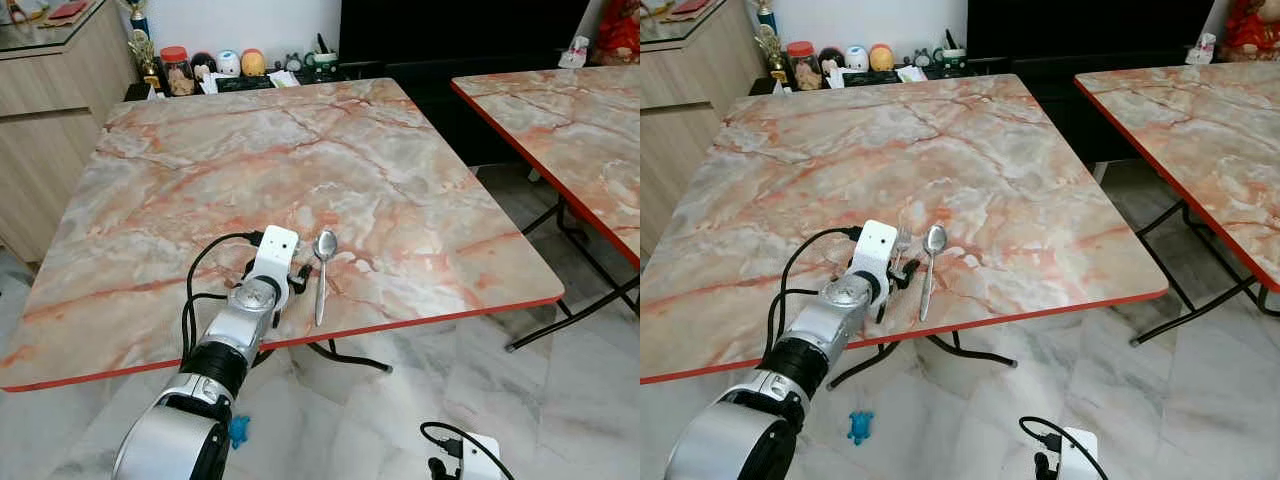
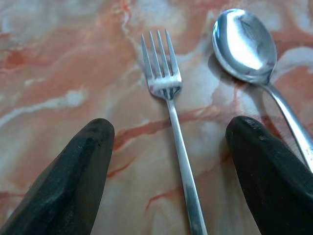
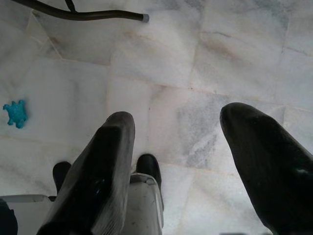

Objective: Setting the table

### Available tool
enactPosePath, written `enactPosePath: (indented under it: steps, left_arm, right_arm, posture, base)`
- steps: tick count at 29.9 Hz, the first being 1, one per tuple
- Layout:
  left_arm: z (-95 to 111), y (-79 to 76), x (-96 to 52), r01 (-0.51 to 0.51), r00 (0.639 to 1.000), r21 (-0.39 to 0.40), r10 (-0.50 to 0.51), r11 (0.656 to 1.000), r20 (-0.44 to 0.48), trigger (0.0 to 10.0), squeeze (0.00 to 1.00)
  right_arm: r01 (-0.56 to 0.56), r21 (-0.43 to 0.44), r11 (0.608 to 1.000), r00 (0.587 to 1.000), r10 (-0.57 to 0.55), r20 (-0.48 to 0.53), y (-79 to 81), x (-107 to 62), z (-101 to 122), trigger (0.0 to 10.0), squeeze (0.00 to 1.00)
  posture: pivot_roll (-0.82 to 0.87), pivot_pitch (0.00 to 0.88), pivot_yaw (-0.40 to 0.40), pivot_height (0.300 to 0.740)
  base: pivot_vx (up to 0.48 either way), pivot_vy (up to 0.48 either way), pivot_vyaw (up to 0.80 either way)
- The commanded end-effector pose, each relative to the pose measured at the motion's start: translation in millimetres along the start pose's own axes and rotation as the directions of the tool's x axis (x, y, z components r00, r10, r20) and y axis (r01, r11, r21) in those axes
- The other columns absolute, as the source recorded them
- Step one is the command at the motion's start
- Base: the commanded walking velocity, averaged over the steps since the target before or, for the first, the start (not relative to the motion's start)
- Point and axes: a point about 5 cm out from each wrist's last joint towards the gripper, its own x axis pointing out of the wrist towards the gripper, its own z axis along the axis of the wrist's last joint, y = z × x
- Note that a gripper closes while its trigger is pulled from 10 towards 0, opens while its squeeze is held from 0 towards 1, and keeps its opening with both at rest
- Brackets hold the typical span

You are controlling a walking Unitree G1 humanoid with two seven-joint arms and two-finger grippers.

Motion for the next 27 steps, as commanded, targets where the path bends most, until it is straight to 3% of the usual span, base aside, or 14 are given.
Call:
enactPosePath:
  steps: [1, 8, 9, 10, 11, 12, 13, 27]
  left_arm:
    - [2.8, 0.1, 1.5, -0.002, 1.0, -0.01, 0.002, 1.0, -0.007, 10.0, 0.0]
    - [-4.3, -2.6, 1.8, 0.015, 0.999, -0.025, -0.016, 1.0, -0.042, 10.0, 0.0]
    - [-4.6, -2.9, 1.8, 0.016, 0.999, -0.025, -0.017, 1.0, -0.043, 8.6, 0.0]
    - [-4.8, -3.1, 1.9, 0.017, 0.999, -0.026, -0.018, 1.0, -0.044, 5.4, 0.0]
    - [-5.9, -4.0, 1.9, 0.023, 0.998, -0.026, -0.024, 0.999, -0.051, 1.4, 0.0]
    - [-6.3, -4.2, 2.0, 0.025, 0.998, -0.026, -0.026, 0.999, -0.053, 1.4, 0.0]
    - [-6.8, -4.4, 1.9, 0.026, 0.998, -0.026, -0.028, 0.999, -0.055, 0.0, 0.0]
    - [-9.1, -4.7, 1.8, 0.043, 0.997, -0.014, -0.044, 0.999, -0.061, 0.0, 0.0]
  right_arm:
    - [0.003, -0.003, 1.0, 1.0, -0.003, -0.01, -1.9, -1.2, -3.8, 10.0, 0.0]
    - [0.003, -0.005, 1.0, 1.0, -0.003, -0.011, -2.5, -1.3, -3.9, 10.0, 0.0]
    - [0.003, -0.005, 1.0, 1.0, -0.003, -0.011, -2.6, -1.3, -3.9, 10.0, 0.0]
    - [0.003, -0.005, 1.0, 1.0, -0.003, -0.011, -2.7, -1.3, -3.9, 10.0, 0.0]
    - [0.003, -0.006, 1.0, 1.0, -0.003, -0.011, -2.7, -1.3, -4.0, 10.0, 0.0]
    - [0.003, -0.007, 1.0, 1.0, -0.003, -0.011, -2.6, -1.3, -4.0, 10.0, 0.0]
    - [0.003, -0.007, 1.0, 1.0, -0.003, -0.011, -2.6, -1.3, -4.0, 10.0, 0.0]
    - [0.002, -0.011, 1.0, 1.0, -0.003, -0.013, -2.7, -1.3, -4.0, 10.0, 0.0]
  posture:
    - [0.02, 0.027, -0.006, 0.74]
    - [0.02, 0.028, -0.009, 0.74]
    - [0.02, 0.029, -0.009, 0.74]
    - [0.02, 0.029, -0.009, 0.74]
    - [0.02, 0.029, -0.009, 0.74]
    - [0.02, 0.029, -0.009, 0.74]
    - [0.02, 0.029, -0.009, 0.74]
    - [0.02, 0.03, -0.008, 0.74]
  base:
    - [0.0, 0.0, 0.0]
    - [0.0, 0.0, 0.0]
    - [0.0, 0.0, 0.0]
    - [0.0, 0.0, 0.0]
    - [0.0, 0.0, 0.0]
    - [0.0, 0.0, 0.0]
    - [0.0, 0.0, 0.0]
    - [0.0, 0.0, 0.0]
